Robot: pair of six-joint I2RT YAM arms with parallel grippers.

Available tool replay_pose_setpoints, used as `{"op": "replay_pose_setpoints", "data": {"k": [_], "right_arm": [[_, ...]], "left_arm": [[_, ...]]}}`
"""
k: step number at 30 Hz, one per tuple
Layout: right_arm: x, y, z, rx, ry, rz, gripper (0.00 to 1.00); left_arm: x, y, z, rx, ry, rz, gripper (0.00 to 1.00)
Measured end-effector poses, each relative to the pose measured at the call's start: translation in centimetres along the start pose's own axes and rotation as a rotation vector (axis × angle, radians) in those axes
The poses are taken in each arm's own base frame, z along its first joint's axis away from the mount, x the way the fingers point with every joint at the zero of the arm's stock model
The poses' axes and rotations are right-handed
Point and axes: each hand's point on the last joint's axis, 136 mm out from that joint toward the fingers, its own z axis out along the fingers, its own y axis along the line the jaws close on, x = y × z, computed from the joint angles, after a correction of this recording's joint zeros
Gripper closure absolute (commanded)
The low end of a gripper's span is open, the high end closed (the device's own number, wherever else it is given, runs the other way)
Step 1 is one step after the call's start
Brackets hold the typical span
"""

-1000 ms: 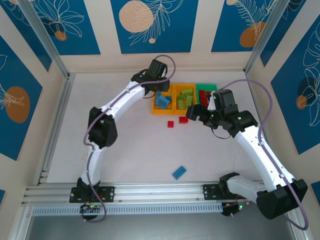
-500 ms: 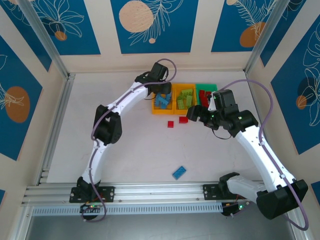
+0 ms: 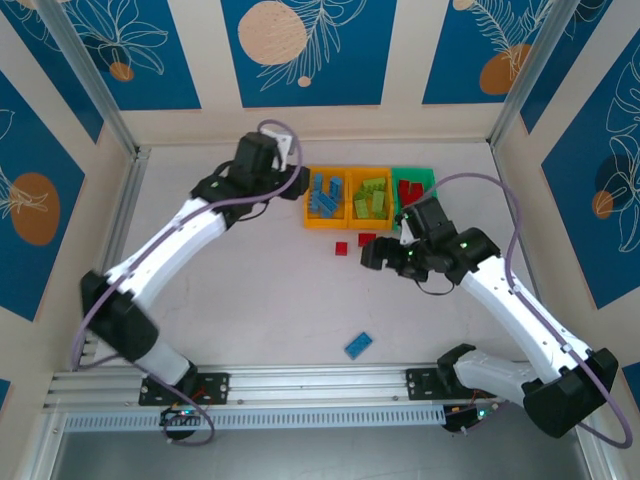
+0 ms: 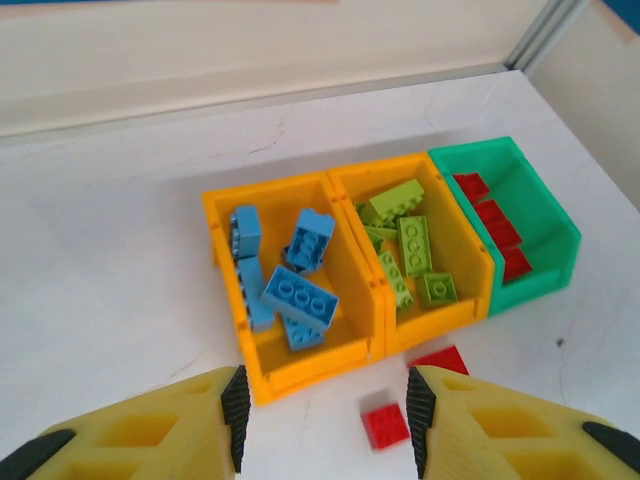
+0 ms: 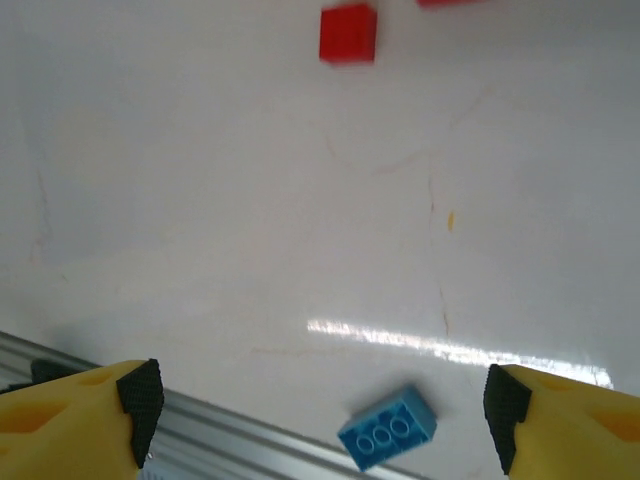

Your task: Sort the legos into containers by color

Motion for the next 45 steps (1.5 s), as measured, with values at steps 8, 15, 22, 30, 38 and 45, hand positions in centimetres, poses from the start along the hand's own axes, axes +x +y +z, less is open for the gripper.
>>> {"op": "replay_pose_setpoints", "data": {"k": [8, 15, 22, 30, 38, 45], "right_arm": [[7.1, -1.7, 2.6, 0.114, 0.222, 0.094, 0.17], [10.8, -2.4, 4.2, 0.207, 0.376, 0.176, 0.14], [13.5, -2.2, 6.4, 0.265, 0.508, 0.221, 0.07], [14.8, -3.6, 9.1, 0.403, 0.571, 0.282, 0.04], [16.1, -3.9, 12.2, 0.456, 0.618, 0.308, 0.07], [16.2, -4.2, 13.2, 0.475, 0.598, 0.368, 0.46]], "left_arm": [[5.7, -0.5, -5.2, 0.113, 0.04, 0.192, 0.49], [10.5, -1.8, -6.9, 0.264, 0.08, 0.433, 0.33], [14.0, -2.6, -7.7, 0.373, 0.114, 0.601, 0.13], [15.5, -2.3, -8.8, 0.396, 0.131, 0.72, 0.08], [17.0, -1.9, -9.8, 0.398, 0.119, 0.739, 0.06], [17.5, -1.8, -10.0, 0.399, 0.117, 0.739, 0.05]]}}
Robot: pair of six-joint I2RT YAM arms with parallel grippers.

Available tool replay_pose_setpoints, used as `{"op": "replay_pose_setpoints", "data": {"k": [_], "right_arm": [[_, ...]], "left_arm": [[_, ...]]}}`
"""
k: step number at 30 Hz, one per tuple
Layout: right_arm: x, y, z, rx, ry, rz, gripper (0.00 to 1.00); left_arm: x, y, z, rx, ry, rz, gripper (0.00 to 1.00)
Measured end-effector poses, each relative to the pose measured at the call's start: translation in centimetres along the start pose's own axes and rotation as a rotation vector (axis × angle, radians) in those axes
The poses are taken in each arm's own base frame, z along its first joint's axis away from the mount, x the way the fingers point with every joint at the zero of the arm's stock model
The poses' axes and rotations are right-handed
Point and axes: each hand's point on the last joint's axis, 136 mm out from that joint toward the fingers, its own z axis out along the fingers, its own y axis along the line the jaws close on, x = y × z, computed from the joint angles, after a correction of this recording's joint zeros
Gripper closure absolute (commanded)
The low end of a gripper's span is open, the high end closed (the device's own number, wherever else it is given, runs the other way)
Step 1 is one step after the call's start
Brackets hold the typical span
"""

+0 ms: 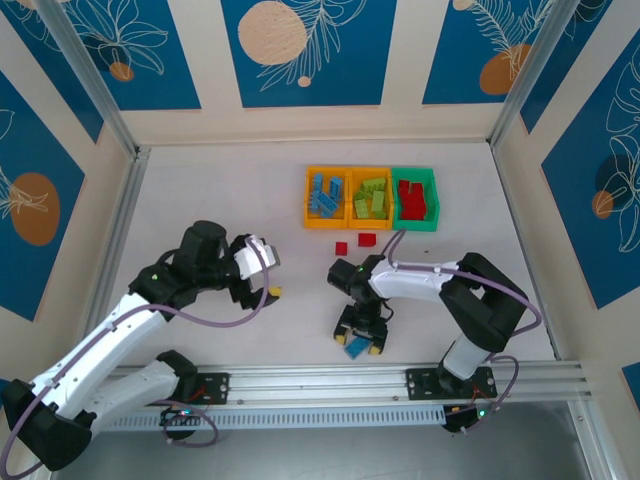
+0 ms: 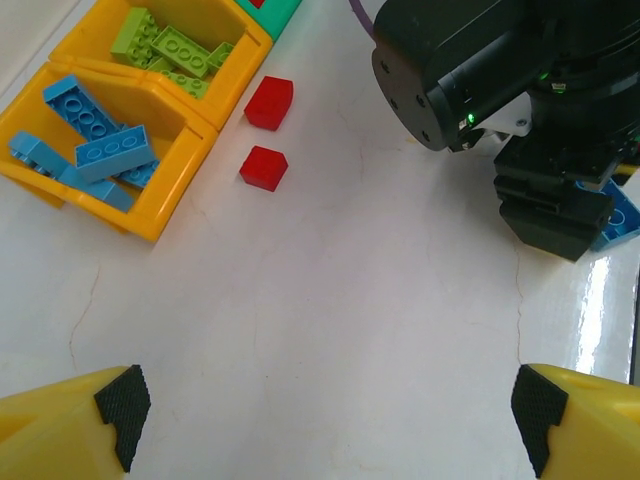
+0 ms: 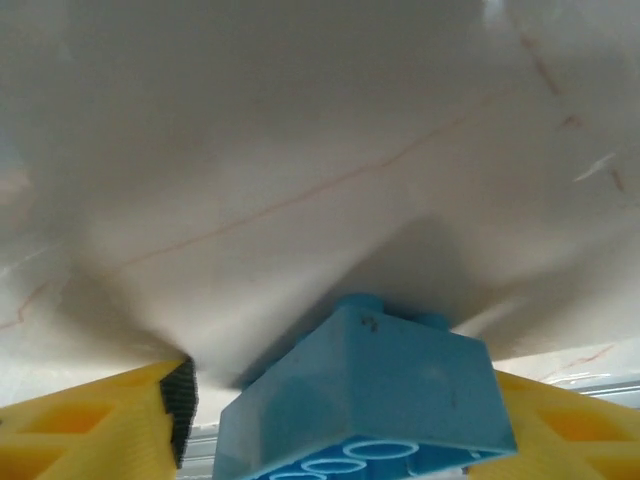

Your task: Sort the legos into containers by color

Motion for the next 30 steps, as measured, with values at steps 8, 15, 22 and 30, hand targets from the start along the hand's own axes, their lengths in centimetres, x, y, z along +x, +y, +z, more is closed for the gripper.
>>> {"op": "replay_pose_setpoints", "data": {"k": [8, 15, 22, 30], "right_arm": [[-0.9, -1.4, -0.6, -0.05, -0.049, 0.061, 0.65], [-3.7, -1.5, -5.3, -0.167, -0.229, 0.064, 0.69], [-10.4, 2.4, -16.6, -0.402, -0.553, -0.071, 0.69], [-19.7, 12.0, -27.2, -0.448, -0.794, -0.352, 0.69]], "left_arm": [[0.5, -0.3, -0.1, -0.002, -0.004, -0.019, 0.02], [-0.7, -0.2, -0.6, -0.014, -0.06, -0.051, 0.0], [-2.1, 0.8, -0.6, -0.049, -0.119, -0.118, 0.0], [-1.1, 1.9, 0.7, -0.079, -0.064, -0.236, 0.0]]}}
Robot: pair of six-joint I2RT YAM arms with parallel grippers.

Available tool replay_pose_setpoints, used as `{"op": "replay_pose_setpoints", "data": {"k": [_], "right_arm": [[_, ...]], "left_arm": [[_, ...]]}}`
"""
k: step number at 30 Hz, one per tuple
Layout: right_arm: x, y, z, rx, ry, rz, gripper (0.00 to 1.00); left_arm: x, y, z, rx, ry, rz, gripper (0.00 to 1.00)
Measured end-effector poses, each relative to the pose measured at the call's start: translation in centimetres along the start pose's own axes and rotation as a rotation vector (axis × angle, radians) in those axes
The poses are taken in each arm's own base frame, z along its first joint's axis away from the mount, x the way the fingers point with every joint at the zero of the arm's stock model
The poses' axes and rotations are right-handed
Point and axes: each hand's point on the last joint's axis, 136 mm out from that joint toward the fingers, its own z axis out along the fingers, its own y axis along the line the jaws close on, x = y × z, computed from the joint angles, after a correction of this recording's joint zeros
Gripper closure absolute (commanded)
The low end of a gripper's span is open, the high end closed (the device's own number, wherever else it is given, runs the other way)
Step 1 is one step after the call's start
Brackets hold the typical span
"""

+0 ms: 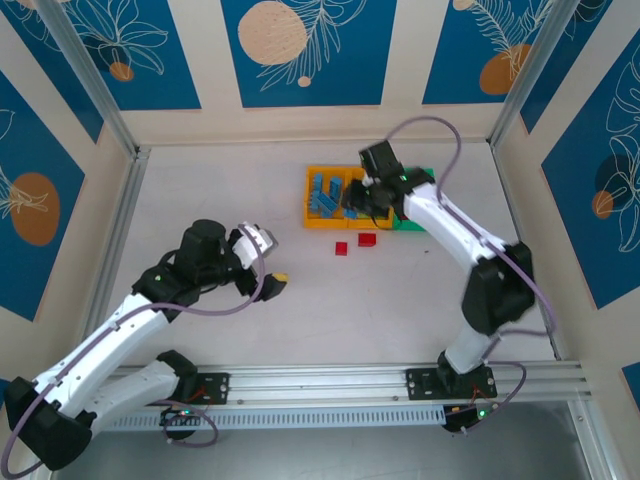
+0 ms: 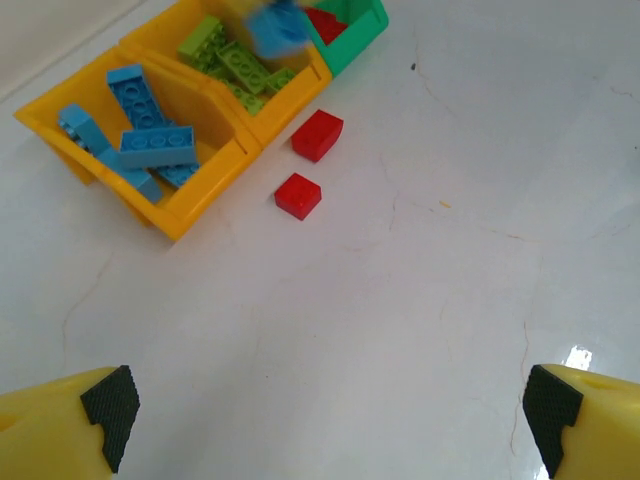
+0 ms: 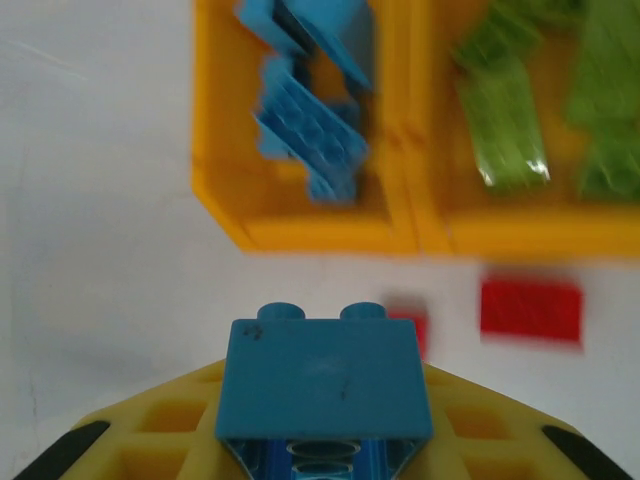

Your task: Sort the legos into containers by color

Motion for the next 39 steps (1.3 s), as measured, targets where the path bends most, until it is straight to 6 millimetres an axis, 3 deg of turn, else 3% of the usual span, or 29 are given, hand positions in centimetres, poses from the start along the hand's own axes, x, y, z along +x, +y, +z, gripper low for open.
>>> {"op": "replay_pose_setpoints", "data": {"k": [3, 5, 8, 9, 12, 15, 22, 25, 28, 32, 39], "right_arm": [[-3.5, 2.0, 3.1, -0.012, -0.009, -0.065, 0.66], [-4.8, 2.4, 5.1, -0.008, 0.0, -0.088, 0.61], [-5.3, 2.6, 7.6, 0.009, 0.041, -0.1, 0.32], [-5.3, 2.7, 8.1, 0.012, 0.053, -0.106, 0.28], [-4.7, 2.2, 8.4, 0.032, 0.095, -0.114, 0.24], [-4.1, 2.0, 6.9, 0.041, 0.103, -0.113, 0.24], [0.7, 0.4, -1.8, 0.046, 0.019, -0.114, 0.21], [3.9, 0.4, -3.5, 0.044, -0.01, -0.143, 0.19], [7.3, -0.2, -1.9, 0.079, 0.05, -0.167, 0.19], [10.4, -1.9, 2.2, 0.178, 0.154, -0.182, 0.19], [11.5, -3.8, 6.7, 0.266, 0.217, -0.183, 0.24]], "left_arm": [[-0.2, 0.4, 0.5, -0.007, 0.015, -0.027, 0.0], [-0.6, 0.8, 0.7, -0.019, 0.016, -0.042, 0.0], [-1.3, 1.3, 0.8, -0.037, 0.003, -0.051, 0.0], [-1.5, 1.4, 0.9, -0.042, 0.0, -0.055, 0.0], [-1.5, 1.5, 1.0, -0.042, 0.002, -0.064, 0.0], [-2.1, 1.2, 0.9, -0.027, -0.03, -0.064, 0.0], [-2.9, 1.1, 0.1, -0.04, -0.109, -0.048, 0.0], [-2.9, 1.0, 0.1, -0.037, -0.112, -0.031, 0.0], [-2.9, 0.8, 0.1, -0.027, -0.112, -0.025, 0.0], [-2.8, 0.6, 0.1, -0.018, -0.11, -0.016, 0.0], [-1.2, -1.0, 0.3, 0.071, -0.053, 0.025, 0.0]]}}
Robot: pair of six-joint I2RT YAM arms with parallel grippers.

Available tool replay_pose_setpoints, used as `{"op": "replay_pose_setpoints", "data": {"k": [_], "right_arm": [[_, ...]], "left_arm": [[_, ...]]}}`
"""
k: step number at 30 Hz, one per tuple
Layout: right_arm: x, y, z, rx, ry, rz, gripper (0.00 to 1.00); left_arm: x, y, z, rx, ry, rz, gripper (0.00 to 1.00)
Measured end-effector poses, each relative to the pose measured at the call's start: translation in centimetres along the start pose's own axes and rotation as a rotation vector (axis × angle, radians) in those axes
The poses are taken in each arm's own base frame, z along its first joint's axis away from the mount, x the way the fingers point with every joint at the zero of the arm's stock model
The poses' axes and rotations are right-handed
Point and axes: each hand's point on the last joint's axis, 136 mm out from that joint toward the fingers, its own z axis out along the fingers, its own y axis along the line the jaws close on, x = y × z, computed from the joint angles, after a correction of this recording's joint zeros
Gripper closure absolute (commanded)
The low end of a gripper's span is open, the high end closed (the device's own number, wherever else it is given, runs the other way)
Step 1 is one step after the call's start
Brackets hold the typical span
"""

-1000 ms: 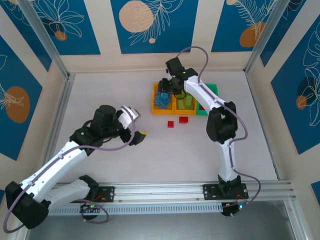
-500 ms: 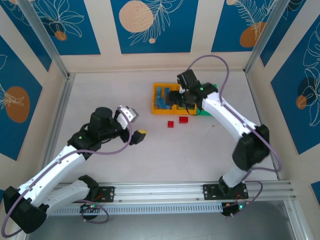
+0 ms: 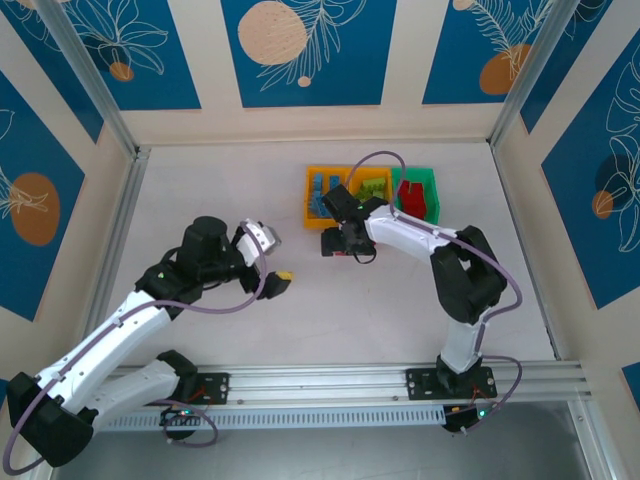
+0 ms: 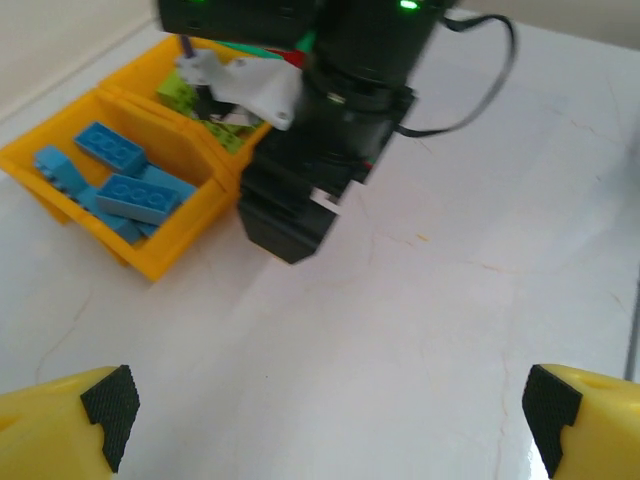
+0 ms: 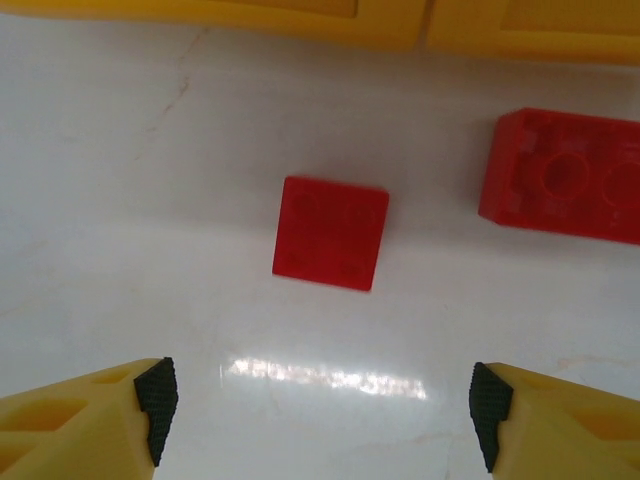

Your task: Sort the legos into containers by color

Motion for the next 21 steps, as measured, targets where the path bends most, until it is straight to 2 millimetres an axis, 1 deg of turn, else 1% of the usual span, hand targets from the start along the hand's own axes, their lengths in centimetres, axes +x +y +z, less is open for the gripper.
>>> {"op": "replay_pose_setpoints", "data": {"k": [3, 5, 7, 10, 12, 16, 19, 21], "right_arm": [[-0.8, 0.3, 1.2, 0.001, -0.002, 0.011, 0.28], [-1.2, 0.4, 2.1, 0.002, -0.001, 0.014, 0.32], [-1.3, 0.4, 2.9, 0.009, 0.007, 0.017, 0.38], [-1.2, 0.4, 4.2, 0.021, 0.026, 0.018, 0.51], [-1.0, 0.3, 4.5, 0.027, 0.036, 0.023, 0.58], [-1.1, 0.3, 4.5, 0.027, 0.034, 0.022, 0.67], [-1.1, 0.3, 4.0, 0.023, 0.03, 0.019, 0.68], [-1.1, 0.2, 3.2, 0.017, 0.019, 0.02, 0.68]], "left_arm": [[1.0, -0.8, -0.1, 0.041, 0.035, 0.007, 0.0], [1.2, -1.2, -0.3, 0.055, 0.039, 0.008, 0.0], [1.2, -1.4, -0.6, 0.062, 0.033, 0.012, 0.0], [1.3, -1.7, -0.9, 0.067, 0.027, 0.015, 0.0], [1.4, -1.8, -0.9, 0.07, 0.03, 0.013, 0.0], [1.6, -1.8, -0.8, 0.072, 0.035, 0.011, 0.0], [1.7, -1.8, -0.7, 0.073, 0.038, 0.009, 0.0], [1.8, -1.8, -0.7, 0.073, 0.039, 0.009, 0.0]]}}
